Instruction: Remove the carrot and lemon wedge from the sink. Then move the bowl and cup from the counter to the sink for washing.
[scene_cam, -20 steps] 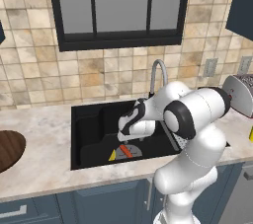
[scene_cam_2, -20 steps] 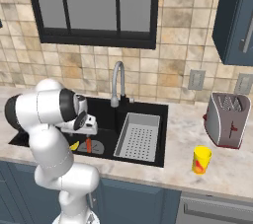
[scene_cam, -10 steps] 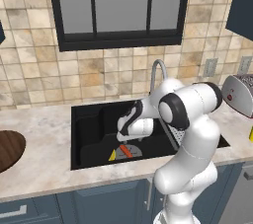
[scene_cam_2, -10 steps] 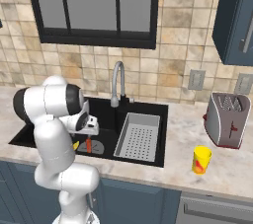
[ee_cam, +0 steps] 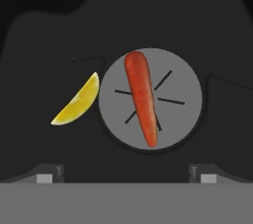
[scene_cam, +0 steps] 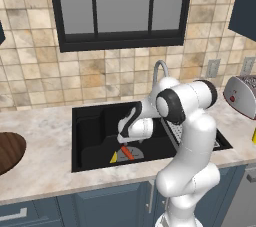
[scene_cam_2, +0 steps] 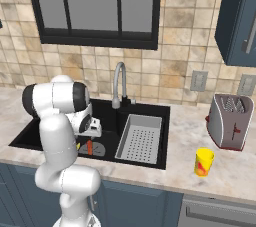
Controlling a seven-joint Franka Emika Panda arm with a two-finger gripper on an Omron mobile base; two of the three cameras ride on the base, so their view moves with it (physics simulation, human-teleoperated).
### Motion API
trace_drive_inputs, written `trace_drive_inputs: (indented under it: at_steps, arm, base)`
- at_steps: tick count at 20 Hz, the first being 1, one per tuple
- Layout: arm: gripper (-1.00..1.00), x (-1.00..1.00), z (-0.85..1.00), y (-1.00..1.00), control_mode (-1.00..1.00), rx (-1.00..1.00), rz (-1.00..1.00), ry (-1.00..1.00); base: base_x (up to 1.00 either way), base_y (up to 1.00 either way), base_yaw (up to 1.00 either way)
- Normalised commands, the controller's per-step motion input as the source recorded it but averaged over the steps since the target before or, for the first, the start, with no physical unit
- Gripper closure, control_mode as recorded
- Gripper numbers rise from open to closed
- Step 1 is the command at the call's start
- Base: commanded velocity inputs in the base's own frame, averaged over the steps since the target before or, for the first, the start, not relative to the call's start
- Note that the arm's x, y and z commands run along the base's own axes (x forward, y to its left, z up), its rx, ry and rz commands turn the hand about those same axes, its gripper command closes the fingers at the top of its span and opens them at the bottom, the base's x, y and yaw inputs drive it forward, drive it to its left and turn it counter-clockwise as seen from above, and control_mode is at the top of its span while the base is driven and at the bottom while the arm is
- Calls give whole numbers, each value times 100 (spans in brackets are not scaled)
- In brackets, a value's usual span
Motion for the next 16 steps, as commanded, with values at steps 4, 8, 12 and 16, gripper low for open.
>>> trace_drive_inputs:
  at_steps: [4,8,12,16]
  arm:
    - [-100,19,-19,0,-100,-1,0,2]
    - [-100,20,-19,1,-100,0,0,4]
    - [-100,16,-24,3,-100,-3,1,1]
    - [-100,20,-22,6,-100,-1,1,1]
  base:
    - [0,0,0]
    - [0,0,0]
    - [0,0,0]
    - [0,0,0]
